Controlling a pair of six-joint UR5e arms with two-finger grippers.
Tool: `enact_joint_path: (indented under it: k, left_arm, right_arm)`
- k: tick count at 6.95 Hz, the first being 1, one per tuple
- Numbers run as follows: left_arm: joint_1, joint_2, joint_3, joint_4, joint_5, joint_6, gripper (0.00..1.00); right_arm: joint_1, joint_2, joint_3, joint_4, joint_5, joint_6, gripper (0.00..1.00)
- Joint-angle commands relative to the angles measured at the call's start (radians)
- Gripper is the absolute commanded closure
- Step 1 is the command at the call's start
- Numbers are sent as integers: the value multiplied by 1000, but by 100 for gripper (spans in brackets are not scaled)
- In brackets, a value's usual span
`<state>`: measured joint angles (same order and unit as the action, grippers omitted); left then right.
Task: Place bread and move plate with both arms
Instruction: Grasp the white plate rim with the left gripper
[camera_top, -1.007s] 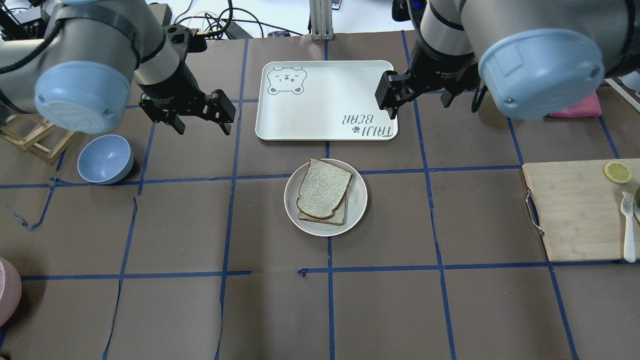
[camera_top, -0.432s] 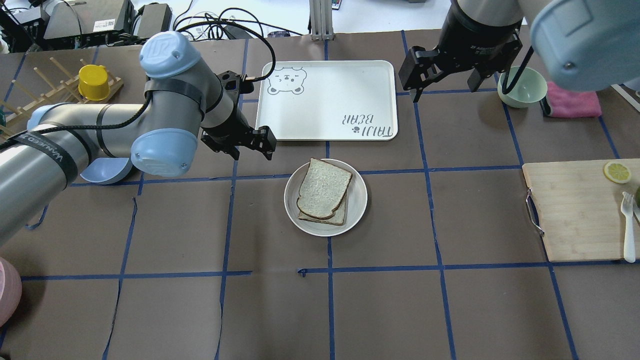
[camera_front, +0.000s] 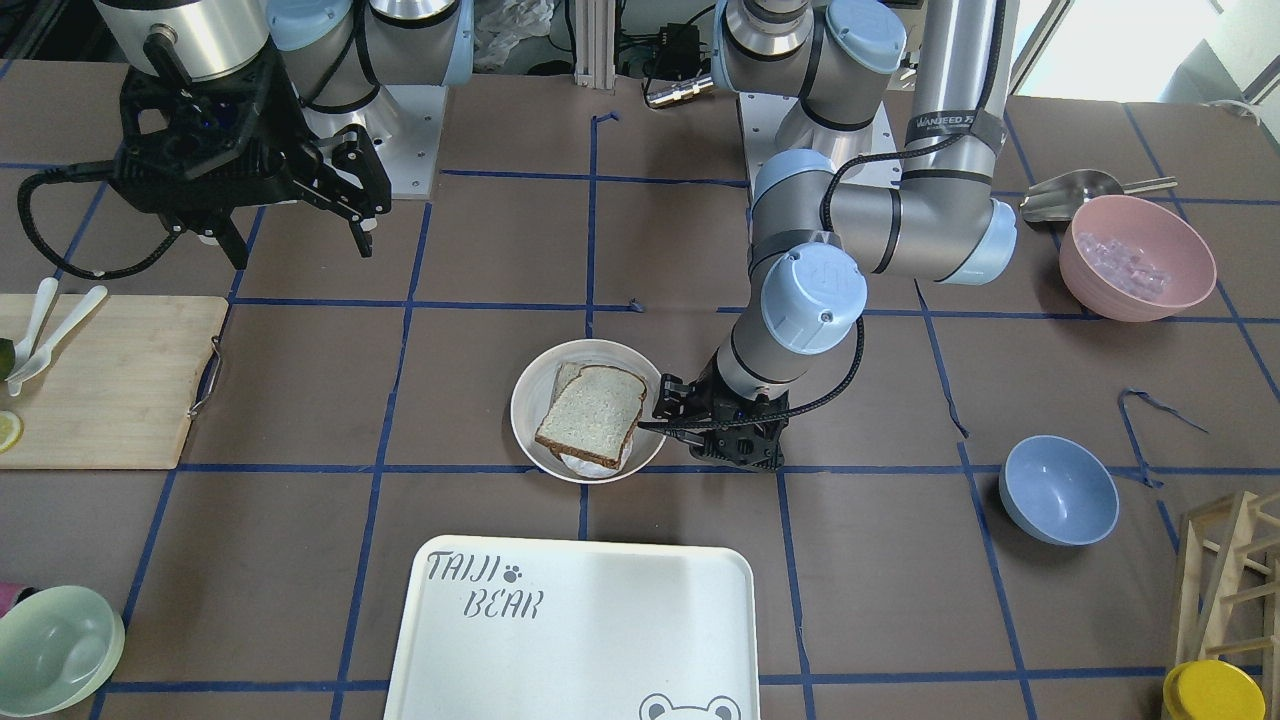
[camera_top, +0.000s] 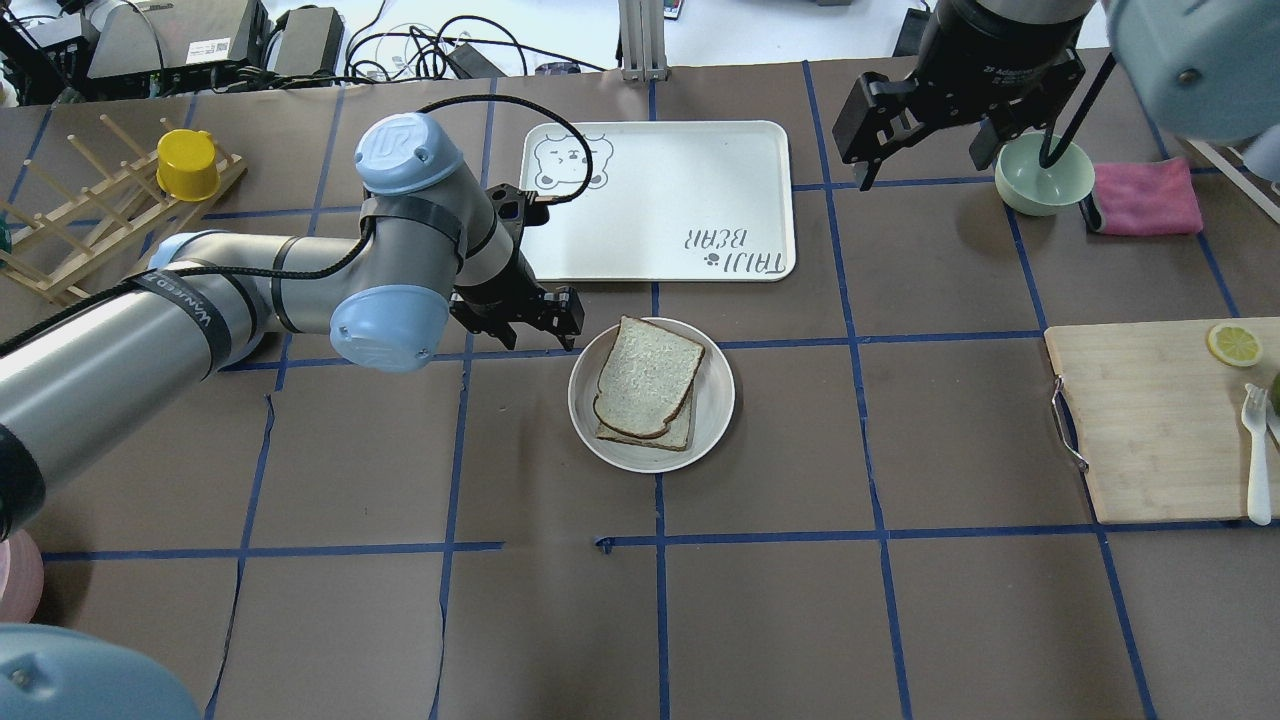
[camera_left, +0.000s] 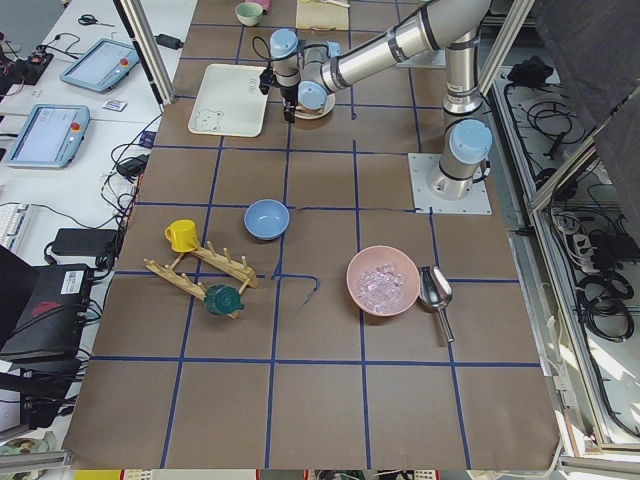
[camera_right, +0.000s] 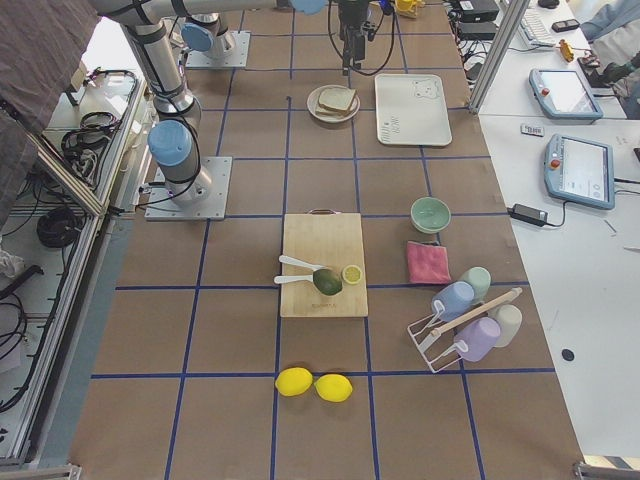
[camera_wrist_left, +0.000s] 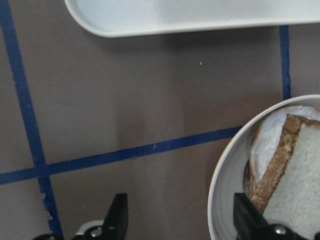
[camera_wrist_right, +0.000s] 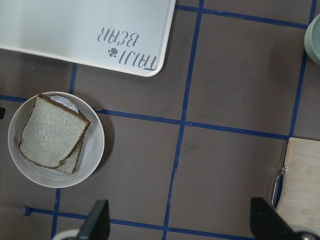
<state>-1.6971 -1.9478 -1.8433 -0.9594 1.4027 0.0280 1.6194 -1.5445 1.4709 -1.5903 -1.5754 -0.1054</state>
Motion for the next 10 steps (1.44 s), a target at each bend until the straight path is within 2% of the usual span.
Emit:
enact_joint_path:
  k: [1, 3, 4, 5, 6, 7, 8, 9, 10]
  left_arm:
    - [-24, -52, 0, 27, -2, -22, 22]
    - [-41, -71, 0, 30, -2, -25, 23]
    - [-41, -74, 0, 27, -4, -23, 39]
    - [-42, -80, 0, 25, -4, -14, 46]
    - [-42, -80, 1, 27, -2, -5, 81]
    - [-42, -80, 4, 30, -2, -5, 100]
    - [-42, -79, 6, 30, -5, -26, 100]
    - [-41, -72, 9, 30, -66, -31, 100]
    - [-39, -53, 25, 30, -83, -40, 100]
  right_arm:
    - [-1, -2, -4, 1, -61, 3, 0]
    - [-12, 1, 5, -2, -61, -8, 0]
    - [-16, 1, 6, 0, -55, -14, 0]
    - [-7, -2, 3, -2, -51, -14, 0]
    - [-15, 1, 5, -7, -35, -14, 0]
    - [-13, 1, 6, -22, -40, -8, 0]
    - [-15, 3, 6, -23, -43, -8, 0]
    - [-16, 3, 6, -23, -43, -8, 0]
    - [-15, 1, 8, -23, -35, -2, 0]
